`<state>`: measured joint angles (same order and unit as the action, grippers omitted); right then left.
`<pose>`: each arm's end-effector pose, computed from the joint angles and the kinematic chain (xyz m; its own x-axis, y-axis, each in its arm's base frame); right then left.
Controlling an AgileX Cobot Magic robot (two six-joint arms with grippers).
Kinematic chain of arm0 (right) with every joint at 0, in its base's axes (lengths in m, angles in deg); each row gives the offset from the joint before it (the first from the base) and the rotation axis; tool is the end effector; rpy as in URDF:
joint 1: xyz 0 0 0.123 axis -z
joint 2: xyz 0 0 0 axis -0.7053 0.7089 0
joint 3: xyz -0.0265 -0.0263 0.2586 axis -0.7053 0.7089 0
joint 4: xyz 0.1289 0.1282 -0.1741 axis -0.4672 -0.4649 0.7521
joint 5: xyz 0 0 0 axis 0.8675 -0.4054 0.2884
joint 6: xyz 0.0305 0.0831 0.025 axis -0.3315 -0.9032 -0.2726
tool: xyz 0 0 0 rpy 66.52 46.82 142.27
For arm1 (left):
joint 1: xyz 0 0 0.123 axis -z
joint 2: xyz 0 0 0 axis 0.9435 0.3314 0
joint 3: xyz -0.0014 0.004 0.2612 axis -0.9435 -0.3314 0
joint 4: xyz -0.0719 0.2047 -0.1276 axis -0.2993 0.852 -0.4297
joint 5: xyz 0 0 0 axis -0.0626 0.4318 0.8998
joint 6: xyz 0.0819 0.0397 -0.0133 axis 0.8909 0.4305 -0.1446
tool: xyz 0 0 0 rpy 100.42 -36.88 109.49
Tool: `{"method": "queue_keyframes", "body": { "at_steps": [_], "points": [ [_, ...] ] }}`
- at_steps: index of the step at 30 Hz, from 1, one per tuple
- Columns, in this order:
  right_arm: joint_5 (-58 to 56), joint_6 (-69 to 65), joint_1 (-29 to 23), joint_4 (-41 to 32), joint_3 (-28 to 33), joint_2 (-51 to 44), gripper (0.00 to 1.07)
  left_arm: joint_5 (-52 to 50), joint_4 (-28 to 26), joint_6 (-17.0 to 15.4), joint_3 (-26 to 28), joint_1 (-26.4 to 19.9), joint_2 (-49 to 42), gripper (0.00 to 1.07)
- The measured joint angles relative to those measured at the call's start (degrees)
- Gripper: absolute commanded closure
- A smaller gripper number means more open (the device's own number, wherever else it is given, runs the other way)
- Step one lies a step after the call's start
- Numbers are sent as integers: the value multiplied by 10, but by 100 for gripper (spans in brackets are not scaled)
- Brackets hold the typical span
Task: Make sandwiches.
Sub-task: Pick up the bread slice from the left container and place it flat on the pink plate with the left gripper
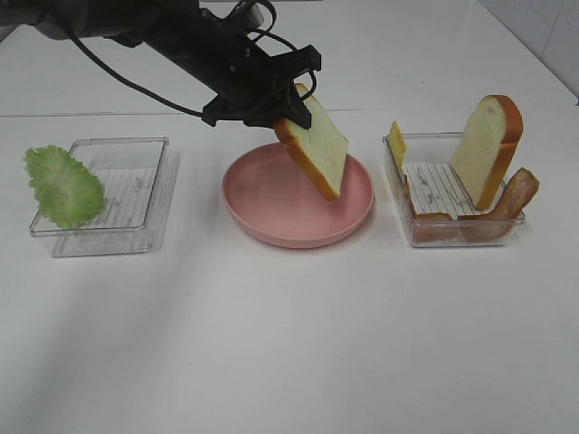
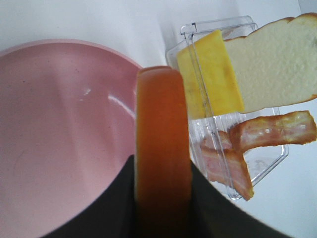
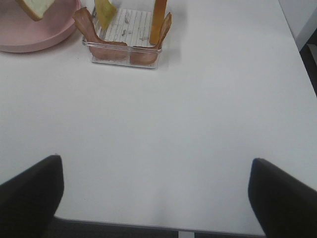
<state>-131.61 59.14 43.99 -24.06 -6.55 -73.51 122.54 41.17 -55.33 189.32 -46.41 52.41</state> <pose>0.0223 -0.0023 0.2608 -0.5300 -0.0398 -0.8471 -0.0070 0.9991 -0.0426 0.4400 -0.2449 0.1678 -0.9223 -0.0578 -0.3820 0.2105 0.7539 -0.6224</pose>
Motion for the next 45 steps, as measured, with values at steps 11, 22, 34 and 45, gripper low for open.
{"method": "queue_keyframes", "body": {
  "at_steps": [11, 22, 34, 45],
  "points": [
    [0, 0, 0, 0, 0, 0, 9, -17, -28, -11, 0, 2, 40, 107],
    [0, 0, 0, 0, 0, 0, 9, -17, 7, -51, 0, 2, 50, 75],
    [0, 0, 0, 0, 0, 0, 9, 6, 43, -55, 3, 2, 53, 5],
    [0, 0, 0, 0, 0, 0, 9, 95, 217, -151, 84, 21, 53, 5]
  ]
}}
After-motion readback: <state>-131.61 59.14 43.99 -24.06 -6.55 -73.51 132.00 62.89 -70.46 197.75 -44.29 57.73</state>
